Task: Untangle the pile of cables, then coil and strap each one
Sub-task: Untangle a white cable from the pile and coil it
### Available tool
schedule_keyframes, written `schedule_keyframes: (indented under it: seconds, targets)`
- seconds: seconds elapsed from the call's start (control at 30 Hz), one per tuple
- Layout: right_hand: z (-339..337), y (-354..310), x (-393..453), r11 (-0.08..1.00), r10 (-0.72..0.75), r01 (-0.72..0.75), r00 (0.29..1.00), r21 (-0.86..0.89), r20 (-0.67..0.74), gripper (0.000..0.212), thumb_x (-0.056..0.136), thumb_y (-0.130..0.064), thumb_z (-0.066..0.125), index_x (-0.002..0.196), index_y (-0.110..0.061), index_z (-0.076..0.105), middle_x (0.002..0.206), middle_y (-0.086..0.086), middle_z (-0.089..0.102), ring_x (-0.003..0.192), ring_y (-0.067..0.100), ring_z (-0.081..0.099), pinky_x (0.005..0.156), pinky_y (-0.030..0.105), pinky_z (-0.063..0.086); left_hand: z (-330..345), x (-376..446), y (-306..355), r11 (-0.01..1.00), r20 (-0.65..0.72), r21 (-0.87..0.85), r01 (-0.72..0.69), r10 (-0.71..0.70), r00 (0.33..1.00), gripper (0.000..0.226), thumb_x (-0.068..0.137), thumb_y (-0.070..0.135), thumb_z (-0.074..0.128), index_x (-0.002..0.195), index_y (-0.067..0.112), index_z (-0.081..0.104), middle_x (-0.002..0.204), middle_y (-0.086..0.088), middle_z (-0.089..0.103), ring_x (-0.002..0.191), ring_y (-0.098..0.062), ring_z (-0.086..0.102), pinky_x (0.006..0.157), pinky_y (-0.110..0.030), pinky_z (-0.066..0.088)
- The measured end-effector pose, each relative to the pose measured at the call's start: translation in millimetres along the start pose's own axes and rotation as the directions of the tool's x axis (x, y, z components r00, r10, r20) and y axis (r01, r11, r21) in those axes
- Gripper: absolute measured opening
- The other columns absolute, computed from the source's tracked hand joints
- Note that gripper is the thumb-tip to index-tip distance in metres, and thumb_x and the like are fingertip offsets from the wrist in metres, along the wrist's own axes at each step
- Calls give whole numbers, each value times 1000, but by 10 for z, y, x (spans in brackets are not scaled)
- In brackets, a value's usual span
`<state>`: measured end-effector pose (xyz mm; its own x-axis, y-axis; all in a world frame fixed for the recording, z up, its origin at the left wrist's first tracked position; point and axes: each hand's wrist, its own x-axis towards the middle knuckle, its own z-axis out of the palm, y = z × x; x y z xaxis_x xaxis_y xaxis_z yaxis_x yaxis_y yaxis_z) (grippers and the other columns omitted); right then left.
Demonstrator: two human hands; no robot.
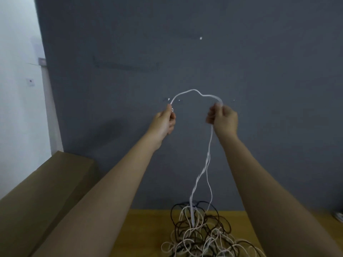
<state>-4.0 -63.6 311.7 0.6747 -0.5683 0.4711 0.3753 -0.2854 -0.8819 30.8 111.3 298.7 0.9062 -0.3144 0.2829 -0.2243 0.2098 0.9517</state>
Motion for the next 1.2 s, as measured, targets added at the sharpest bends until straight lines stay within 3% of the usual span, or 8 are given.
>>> schedule_keyframes:
  seconds: [0.1, 0.23, 0.37, 0.57, 0.73, 0.93, 1.07, 1.2]
  targets:
    - [4, 32, -18, 973, 122, -81, 976, -217, 179, 35, 101, -17, 46, 70, -5, 57, 76, 19, 58, 51, 20, 56, 59, 35, 55, 46, 48, 29, 1000, -7, -4, 4, -4, 1000, 41, 103, 41, 30, 70, 18, 38, 41, 11, 29, 35, -6, 24, 44, -23, 20]
    - [-1, -90, 18, 968, -251, 241, 952, -76, -176, 34, 99, -27, 45, 70, -22, 60, 67, -5, 63, 61, 9, 62, 59, 18, 51, 49, 86, 38, 1000, 17, -10, -7, 7, 1000, 42, 102, 43, 32, 69, 18, 39, 44, 10, 30, 38, -8, 24, 46, -24, 21]
    - [-82, 664, -251, 818, 259, -100, 943, -566, 208, 34, 98, -18, 49, 79, 3, 68, 85, 27, 68, 68, 25, 57, 70, 34, 48, 6, 8, -40, 1000, 18, 0, 19, -19, 1000, 39, 102, 37, 36, 68, 18, 41, 43, 9, 30, 37, -9, 24, 47, -26, 22]
    - [-130, 1213, -833, 935, 144, -83, 978, -346, 153, 33, 100, -33, 45, 85, -14, 67, 65, -1, 67, 55, 14, 57, 55, 27, 46, -156, -265, -317, 997, 81, 14, 78, -78, 994, 42, 102, 38, 36, 68, 15, 44, 48, 6, 31, 40, -9, 25, 46, -22, 24]
    - [19, 1257, -1033, 952, 228, -179, 957, -249, 181, 38, 101, -38, 39, 78, -16, 60, 49, -2, 45, 48, 15, 44, 51, 29, 35, -288, -430, -380, 888, 197, -389, 246, -180, 964, 46, 101, 40, 37, 62, 17, 40, 44, 7, 28, 36, -6, 24, 40, -17, 25]
    - [177, 1437, -1552, 439, 257, 490, 735, -753, 628, 40, 102, -45, 29, 110, -21, 60, 95, 11, 68, 87, 33, 63, 64, 32, 41, -241, -496, -507, 881, 74, -447, 155, -136, 988, 33, 105, 28, 32, 78, 14, 45, 53, 6, 44, 41, -7, 39, 44, -17, 37]
    - [140, 1321, -1812, 362, -65, 749, 614, -555, 786, 31, 100, -38, 40, 89, -17, 60, 69, 4, 63, 58, 26, 60, 48, 27, 33, -278, -469, -793, 993, -51, 121, -3, 10, 999, 11, 105, 16, 30, 97, 12, 37, 78, -2, 49, 56, -11, 51, 57, -17, 48]
    - [46, 1180, -1870, 507, -317, 768, 587, -390, 745, 28, 95, -29, 48, 69, -18, 51, 54, -7, 48, 41, 11, 41, 38, 22, 25, -448, -544, -1091, 770, 185, 621, -146, 37, 982, 18, 102, 28, 31, 87, 19, 35, 88, -3, 51, 70, -17, 56, 72, -36, 52]
